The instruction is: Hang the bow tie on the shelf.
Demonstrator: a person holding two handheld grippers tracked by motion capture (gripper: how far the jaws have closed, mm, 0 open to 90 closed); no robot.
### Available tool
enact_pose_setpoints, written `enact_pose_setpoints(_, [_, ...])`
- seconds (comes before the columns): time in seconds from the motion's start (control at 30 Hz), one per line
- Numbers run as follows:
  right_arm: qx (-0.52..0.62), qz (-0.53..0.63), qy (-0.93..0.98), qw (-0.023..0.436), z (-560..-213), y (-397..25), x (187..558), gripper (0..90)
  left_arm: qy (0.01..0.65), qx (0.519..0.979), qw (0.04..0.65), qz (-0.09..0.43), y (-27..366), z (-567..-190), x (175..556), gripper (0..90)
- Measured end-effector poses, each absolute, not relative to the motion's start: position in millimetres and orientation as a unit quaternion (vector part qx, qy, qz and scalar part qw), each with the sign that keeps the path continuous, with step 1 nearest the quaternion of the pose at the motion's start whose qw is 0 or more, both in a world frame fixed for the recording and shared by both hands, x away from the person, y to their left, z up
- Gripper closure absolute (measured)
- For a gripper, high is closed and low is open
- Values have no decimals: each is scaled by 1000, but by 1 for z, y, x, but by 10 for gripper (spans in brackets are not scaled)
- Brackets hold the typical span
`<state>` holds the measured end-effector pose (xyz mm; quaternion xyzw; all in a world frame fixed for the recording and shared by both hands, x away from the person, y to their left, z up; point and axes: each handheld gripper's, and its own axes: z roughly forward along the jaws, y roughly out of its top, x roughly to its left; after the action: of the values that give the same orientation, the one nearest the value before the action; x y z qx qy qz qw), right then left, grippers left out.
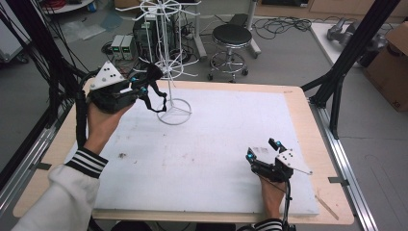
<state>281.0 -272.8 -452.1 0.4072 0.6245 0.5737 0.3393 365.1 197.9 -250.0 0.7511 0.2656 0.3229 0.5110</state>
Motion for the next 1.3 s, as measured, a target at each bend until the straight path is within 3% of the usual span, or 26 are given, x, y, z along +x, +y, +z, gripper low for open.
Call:
enact_pose_setpoints(0.53, [407, 575, 622, 341, -452, -273, 281, 105, 282, 747, 506, 325, 214, -254, 401, 774])
enact_pose_setpoints(1.3, [408, 575, 622, 340, -452, -274, 282, 105, 276, 758, 476, 351, 205, -266, 432, 773])
